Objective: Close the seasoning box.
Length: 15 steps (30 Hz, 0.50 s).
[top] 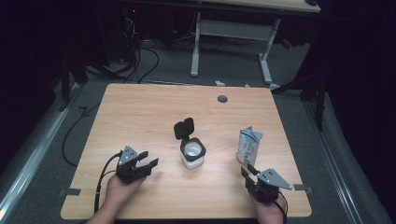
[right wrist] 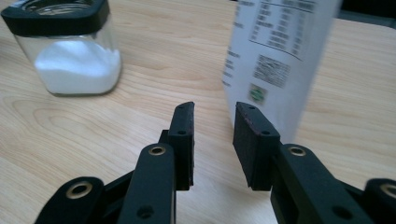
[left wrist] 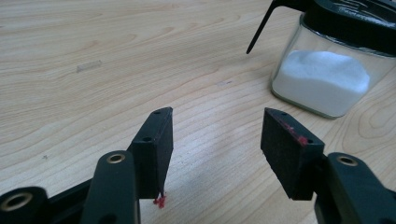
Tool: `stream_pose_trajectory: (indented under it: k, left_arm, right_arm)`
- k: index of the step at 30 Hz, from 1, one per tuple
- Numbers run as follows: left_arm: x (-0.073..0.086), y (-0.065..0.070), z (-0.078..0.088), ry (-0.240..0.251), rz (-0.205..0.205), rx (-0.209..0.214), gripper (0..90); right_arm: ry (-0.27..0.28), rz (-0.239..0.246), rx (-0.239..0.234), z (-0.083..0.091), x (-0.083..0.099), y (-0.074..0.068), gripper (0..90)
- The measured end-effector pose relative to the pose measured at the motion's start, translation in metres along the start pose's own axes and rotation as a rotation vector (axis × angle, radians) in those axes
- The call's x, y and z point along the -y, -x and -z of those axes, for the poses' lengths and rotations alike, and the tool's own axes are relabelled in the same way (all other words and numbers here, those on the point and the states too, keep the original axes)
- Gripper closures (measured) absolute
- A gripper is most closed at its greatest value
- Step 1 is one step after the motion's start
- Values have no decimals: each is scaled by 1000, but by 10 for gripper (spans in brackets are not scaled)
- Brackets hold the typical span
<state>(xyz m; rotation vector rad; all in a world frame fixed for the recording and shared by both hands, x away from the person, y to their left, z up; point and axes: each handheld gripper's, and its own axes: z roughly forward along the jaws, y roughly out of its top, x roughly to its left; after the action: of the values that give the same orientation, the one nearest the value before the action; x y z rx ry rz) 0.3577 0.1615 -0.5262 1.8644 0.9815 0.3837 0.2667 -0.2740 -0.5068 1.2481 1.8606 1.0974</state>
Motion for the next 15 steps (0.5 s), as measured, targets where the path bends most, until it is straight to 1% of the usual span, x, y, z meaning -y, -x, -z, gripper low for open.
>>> stream_pose_trajectory:
  k: [2, 5, 8, 10, 11, 13, 15]
  left_arm:
    - [1, -1, 1, -2, 3, -5, 443]
    - [3, -3, 3, -9, 9, -2, 444]
    - [6, -2, 6, -10, -11, -16, 449]
    - [7, -2, 8, -13, -10, -12, 464]
    - [8, -2, 9, -9, -2, -11, 477]
    - [8, -3, 11, -6, 11, -5, 475]
    - [8, -3, 12, -2, 2, -16, 472]
  right_arm:
    - [1, 11, -13, -4, -3, -3, 686]
    - [0, 13, -38, -11, -7, -7, 682]
    - [5, 20, -59, -18, -10, -11, 665]
    - [4, 19, -75, -22, -12, -13, 662]
    - [2, 22, -84, -24, -13, -14, 663]
    - [6, 26, -97, -29, -16, -17, 661]
    - [5, 34, -105, -33, -20, -21, 661]
